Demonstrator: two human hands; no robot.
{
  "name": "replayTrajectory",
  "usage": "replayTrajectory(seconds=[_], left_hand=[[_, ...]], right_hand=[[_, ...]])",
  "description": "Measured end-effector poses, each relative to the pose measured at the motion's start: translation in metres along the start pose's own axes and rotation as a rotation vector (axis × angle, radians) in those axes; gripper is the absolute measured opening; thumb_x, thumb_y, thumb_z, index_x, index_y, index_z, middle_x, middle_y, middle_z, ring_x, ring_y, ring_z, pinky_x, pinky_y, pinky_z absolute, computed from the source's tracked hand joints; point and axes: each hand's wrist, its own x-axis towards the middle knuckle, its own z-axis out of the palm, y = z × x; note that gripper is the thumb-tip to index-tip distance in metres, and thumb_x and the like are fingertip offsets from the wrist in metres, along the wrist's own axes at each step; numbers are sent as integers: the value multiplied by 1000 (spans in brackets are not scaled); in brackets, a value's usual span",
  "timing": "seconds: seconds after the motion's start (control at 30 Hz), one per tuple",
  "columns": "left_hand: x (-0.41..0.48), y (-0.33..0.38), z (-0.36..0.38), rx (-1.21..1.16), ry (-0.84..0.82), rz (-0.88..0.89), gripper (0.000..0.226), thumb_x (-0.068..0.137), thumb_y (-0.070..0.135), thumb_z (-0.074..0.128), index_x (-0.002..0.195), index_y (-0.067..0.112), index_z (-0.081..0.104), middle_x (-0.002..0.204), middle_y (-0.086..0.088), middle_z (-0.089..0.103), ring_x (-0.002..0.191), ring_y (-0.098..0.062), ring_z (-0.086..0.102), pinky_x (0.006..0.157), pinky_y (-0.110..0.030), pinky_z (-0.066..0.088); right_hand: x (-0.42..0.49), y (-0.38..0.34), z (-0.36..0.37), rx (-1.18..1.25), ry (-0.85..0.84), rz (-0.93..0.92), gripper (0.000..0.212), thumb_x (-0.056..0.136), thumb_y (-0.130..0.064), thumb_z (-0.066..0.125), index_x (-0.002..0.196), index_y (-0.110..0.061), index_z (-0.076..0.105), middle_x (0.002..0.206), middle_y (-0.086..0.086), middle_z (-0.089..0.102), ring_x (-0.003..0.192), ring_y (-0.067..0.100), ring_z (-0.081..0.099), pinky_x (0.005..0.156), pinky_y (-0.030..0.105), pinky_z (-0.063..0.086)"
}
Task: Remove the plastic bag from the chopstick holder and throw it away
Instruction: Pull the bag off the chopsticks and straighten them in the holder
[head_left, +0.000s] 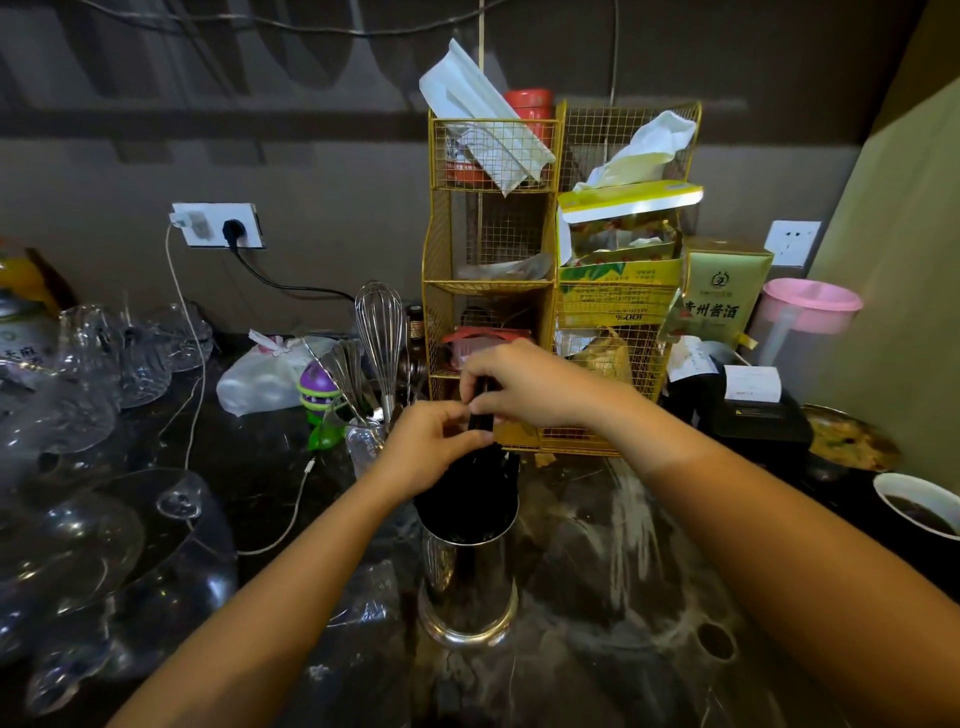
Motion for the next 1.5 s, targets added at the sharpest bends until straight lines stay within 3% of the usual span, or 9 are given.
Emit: replayTrajectory(seconds=[0.07, 0.17, 0.23, 0.33, 0.47, 0.63, 0.87, 1.23, 1.5], left_hand=[[-5, -3, 2, 201, 23, 47, 14, 77, 23, 65, 85, 12, 68, 75, -11, 67, 73, -17, 55, 71, -36, 43], [-8, -9, 7, 488, 34, 91, 36, 78, 39, 60, 105, 15, 64, 111, -8, 66, 106, -26, 51, 92, -43, 39], [-10, -11, 9, 608, -8, 23, 47, 82, 42, 54, 123, 20, 51, 135, -4, 50, 127, -24, 36, 103, -44, 28], [-9, -11, 10, 641, -46, -77, 58, 85, 44, 48, 136, 24, 30, 151, -4, 26, 140, -21, 15, 112, -43, 16], [-7, -12, 10, 660, -189, -165, 63, 89, 43, 38, 141, 22, 9, 155, -3, 6, 143, -19, 1, 115, -46, 8], [-8, -14, 10, 619, -307, -226, 58, 93, 40, 28, 141, 21, 1, 155, -3, -3, 143, -18, -5, 116, -44, 4], [-8, -14, 8, 609, -309, -217, 56, 94, 39, 25, 141, 23, 1, 156, -3, -3, 142, -18, -7, 115, -45, 2], [-46, 3, -46, 593, -16, -134, 55, 93, 35, 30, 141, 24, 5, 155, -5, 0, 142, -20, -5, 116, -45, 3], [-120, -43, -64, 707, -2, -255, 84, 65, 65, 5, 140, 26, -1, 151, 3, -6, 139, -14, -10, 115, -47, 4]], right_hand=[[-3, 6, 13, 3, 9, 10, 8, 85, -15, 57, 92, -12, 62, 95, 8, 67, 77, 17, 61, 69, 32, 46], [-9, 13, 31, -6, 40, 38, 14, 86, -17, 55, 98, -12, 61, 99, 10, 67, 83, 19, 58, 71, 37, 46], [-12, 17, 41, -4, 52, 68, 20, 88, -18, 53, 107, -12, 57, 102, 12, 65, 82, 17, 58, 70, 35, 44], [-15, 24, 56, -8, 58, 135, 36, 90, -22, 49, 125, -15, 47, 121, 13, 57, 112, 25, 52, 89, 38, 44], [-19, 28, 76, 4, 19, 136, 47, 96, -26, 35, 139, -9, 29, 148, 12, 34, 138, 22, 28, 114, 33, 21], [-22, 29, 90, 159, -93, 219, 59, 96, -38, 24, 144, -9, 5, 157, 9, 0, 144, 16, -1, 115, 25, -1], [-20, 25, 87, 132, -155, 253, 65, 94, -46, 19, 143, -11, -3, 156, 8, -9, 144, 17, -9, 118, 33, -3], [-17, -29, 61, 83, 25, 82, 67, 93, -48, 22, 143, -17, -9, 156, 2, -13, 142, 13, -14, 118, 34, -4], [-6, -71, 113, 53, -58, -89, 71, 92, -47, 27, 143, -13, -8, 156, 5, -11, 143, 15, -14, 119, 34, -3]])
